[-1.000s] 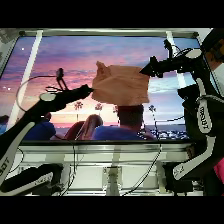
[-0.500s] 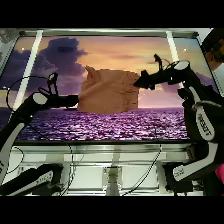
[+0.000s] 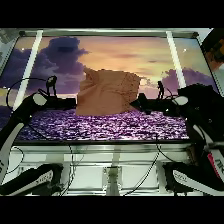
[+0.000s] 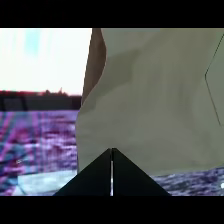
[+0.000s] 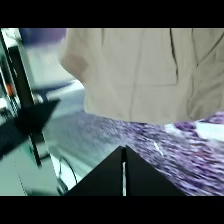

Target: Fold the clothes and pants, and hang the long-sleeved shirts on hangers.

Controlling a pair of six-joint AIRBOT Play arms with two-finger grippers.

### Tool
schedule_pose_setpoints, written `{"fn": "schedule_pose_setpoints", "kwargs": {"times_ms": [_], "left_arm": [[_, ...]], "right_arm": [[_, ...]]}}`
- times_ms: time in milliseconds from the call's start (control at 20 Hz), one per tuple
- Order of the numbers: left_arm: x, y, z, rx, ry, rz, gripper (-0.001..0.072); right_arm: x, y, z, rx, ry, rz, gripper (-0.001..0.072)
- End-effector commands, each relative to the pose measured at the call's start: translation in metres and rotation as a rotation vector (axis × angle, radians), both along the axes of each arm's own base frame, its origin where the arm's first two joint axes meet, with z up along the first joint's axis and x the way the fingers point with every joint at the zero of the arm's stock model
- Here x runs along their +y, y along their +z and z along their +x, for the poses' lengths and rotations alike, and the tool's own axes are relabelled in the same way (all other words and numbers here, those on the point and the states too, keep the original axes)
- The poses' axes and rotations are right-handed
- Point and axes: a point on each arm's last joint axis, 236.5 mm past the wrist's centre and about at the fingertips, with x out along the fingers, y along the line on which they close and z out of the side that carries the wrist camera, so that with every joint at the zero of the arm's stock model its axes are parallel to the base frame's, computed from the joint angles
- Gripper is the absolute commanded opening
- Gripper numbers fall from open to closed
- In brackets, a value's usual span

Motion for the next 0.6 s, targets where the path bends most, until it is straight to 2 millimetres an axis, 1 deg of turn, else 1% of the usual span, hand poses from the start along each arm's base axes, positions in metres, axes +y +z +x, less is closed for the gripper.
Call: {"fn": "schedule_pose_setpoints", "kwargs": {"times_ms": [0,100,150,300,400,450,500,550], "left_arm": [[-0.008,0.002,-0.01,0.005,0.07,-0.087,0.0004],[-0.016,0.012,-0.018,-0.058,0.226,-0.24,0.0005],[-0.017,0.016,-0.026,-0.086,0.307,-0.317,0.0005],[-0.023,0.015,-0.064,-0.101,0.508,-0.532,0.0005],[-0.035,0.012,-0.088,-0.042,0.6,-0.688,0.0007],[-0.042,0.011,-0.096,-0.016,0.61,-0.731,0.0023],[-0.047,0.01,-0.1,-0.004,0.601,-0.741,0.0097],[-0.05,0.008,-0.102,0.0,0.592,-0.733,0.0386]], "right_arm": [[0.009,-0.007,0.002,-0.019,-0.226,0.007,0.0021],[0.015,-0.008,0.002,-0.039,-0.346,0.003,0.002],[0.018,-0.012,-0.001,-0.046,-0.381,-0.012,0.002],[0.017,-0.018,-0.005,-0.068,-0.5,-0.061,0.002],[0.014,-0.018,-0.006,-0.124,-0.522,-0.118,0.0022],[0.014,-0.019,-0.005,-0.138,-0.519,-0.133,0.0023],[0.014,-0.019,-0.005,-0.136,-0.52,-0.133,0.0028],[0.013,-0.019,-0.005,-0.135,-0.522,-0.131,0.0079]]}}
